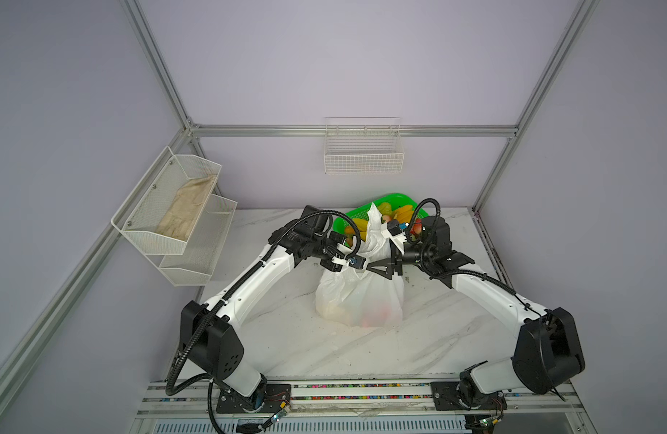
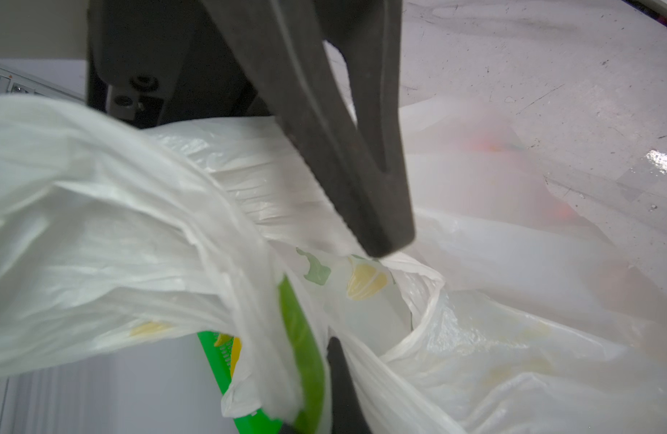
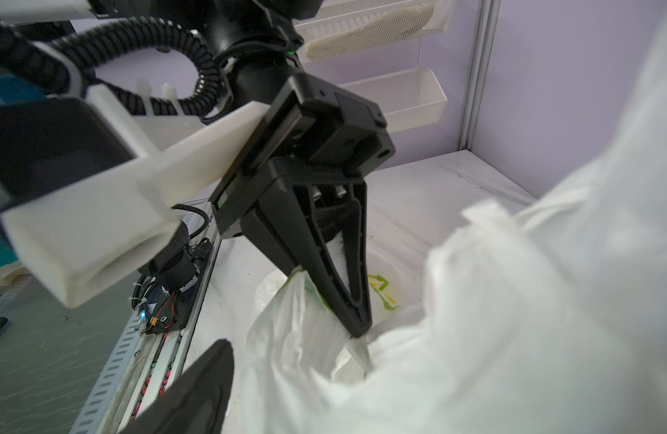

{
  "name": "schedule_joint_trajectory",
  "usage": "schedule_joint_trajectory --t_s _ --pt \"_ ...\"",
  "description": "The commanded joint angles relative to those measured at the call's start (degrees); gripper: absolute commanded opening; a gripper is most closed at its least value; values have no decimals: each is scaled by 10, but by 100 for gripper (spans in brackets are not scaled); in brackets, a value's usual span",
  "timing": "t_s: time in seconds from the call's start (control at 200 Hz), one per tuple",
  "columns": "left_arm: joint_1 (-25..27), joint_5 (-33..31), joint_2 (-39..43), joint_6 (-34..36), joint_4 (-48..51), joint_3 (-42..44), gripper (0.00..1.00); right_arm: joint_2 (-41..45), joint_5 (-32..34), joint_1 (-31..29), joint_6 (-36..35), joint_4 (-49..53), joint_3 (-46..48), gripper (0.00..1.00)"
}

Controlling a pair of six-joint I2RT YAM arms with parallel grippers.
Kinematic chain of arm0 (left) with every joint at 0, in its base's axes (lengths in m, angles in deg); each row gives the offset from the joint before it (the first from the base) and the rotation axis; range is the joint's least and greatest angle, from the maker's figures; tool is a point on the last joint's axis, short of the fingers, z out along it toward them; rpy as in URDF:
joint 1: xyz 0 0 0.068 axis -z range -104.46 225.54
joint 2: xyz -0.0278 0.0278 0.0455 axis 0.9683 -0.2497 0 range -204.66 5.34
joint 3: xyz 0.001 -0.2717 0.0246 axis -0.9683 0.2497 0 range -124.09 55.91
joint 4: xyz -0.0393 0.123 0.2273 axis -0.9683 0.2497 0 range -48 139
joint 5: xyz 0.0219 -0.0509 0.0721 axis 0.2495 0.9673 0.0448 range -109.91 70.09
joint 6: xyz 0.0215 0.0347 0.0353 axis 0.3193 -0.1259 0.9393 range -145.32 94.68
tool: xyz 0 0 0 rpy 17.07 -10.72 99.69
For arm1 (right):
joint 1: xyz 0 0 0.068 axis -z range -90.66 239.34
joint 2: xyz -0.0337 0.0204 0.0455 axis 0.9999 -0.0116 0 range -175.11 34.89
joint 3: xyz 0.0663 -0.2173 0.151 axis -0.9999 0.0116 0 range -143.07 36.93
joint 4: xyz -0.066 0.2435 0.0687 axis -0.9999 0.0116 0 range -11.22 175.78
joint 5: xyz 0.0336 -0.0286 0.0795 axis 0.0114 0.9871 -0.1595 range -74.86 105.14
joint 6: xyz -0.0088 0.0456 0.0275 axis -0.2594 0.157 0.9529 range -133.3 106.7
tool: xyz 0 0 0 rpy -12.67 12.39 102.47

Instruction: Place the fake fruits into the plastic bag and tie a complex knot

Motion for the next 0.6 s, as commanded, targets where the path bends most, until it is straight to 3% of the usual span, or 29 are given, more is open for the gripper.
schedule_joint_trajectory --t_s 0.0,0.355,0.595 --pt "6 26 2 26 0 -56 0 8 -11 1 -1 -17 2 86" --pt "7 22 20 34 -20 -43 0 -10 28 2 26 -13 -17 86" --pt "6 6 9 33 -30 -44 0 2 -10 1 -4 1 -15 84"
